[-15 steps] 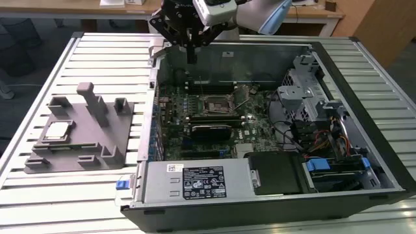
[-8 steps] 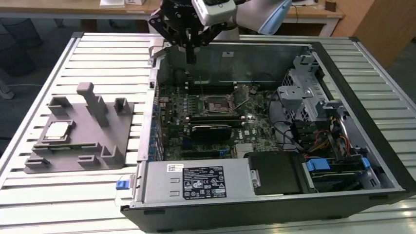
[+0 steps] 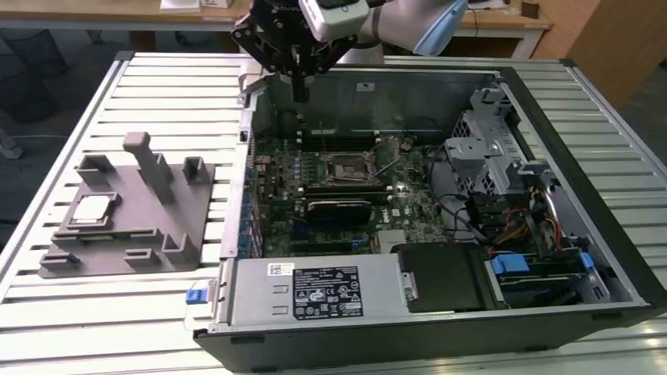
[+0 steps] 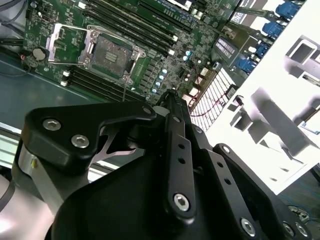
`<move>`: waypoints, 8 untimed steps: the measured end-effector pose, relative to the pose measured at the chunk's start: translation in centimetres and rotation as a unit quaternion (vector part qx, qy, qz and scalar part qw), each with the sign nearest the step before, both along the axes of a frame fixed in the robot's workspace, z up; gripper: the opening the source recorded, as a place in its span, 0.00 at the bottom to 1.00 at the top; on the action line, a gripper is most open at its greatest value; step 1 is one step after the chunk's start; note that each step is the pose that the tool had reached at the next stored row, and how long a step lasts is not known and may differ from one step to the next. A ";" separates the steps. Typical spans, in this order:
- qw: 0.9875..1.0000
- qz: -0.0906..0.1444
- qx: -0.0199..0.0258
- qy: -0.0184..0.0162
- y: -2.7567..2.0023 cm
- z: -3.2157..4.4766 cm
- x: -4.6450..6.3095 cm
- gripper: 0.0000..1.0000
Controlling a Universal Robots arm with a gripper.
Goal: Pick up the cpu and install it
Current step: 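Reach for the cpu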
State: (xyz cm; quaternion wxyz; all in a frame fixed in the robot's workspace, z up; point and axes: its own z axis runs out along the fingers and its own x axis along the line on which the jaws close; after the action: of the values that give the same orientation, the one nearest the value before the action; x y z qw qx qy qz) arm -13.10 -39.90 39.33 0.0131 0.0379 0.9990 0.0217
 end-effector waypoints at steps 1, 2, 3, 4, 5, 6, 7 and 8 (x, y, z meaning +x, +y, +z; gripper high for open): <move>1.000 0.000 0.000 0.000 0.00 0.00 -0.1 0.11; 1.000 0.000 0.000 0.000 0.00 0.00 -0.2 0.11; 1.000 0.000 0.000 0.000 0.00 -0.01 -0.3 0.11; 1.000 0.000 0.000 0.000 0.00 -0.01 -0.4 0.11; 1.000 0.000 0.000 0.000 0.00 -0.01 -0.5 0.11; 1.000 0.000 0.000 0.000 0.00 -0.01 -0.6 0.11; 1.000 0.000 0.000 0.000 0.00 -0.01 -0.8 0.11; 1.000 0.000 0.000 0.000 0.00 -0.02 -0.9 0.11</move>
State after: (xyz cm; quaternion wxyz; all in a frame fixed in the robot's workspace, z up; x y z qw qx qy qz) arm -13.96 -39.89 39.31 0.0131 0.0379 0.9990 0.0217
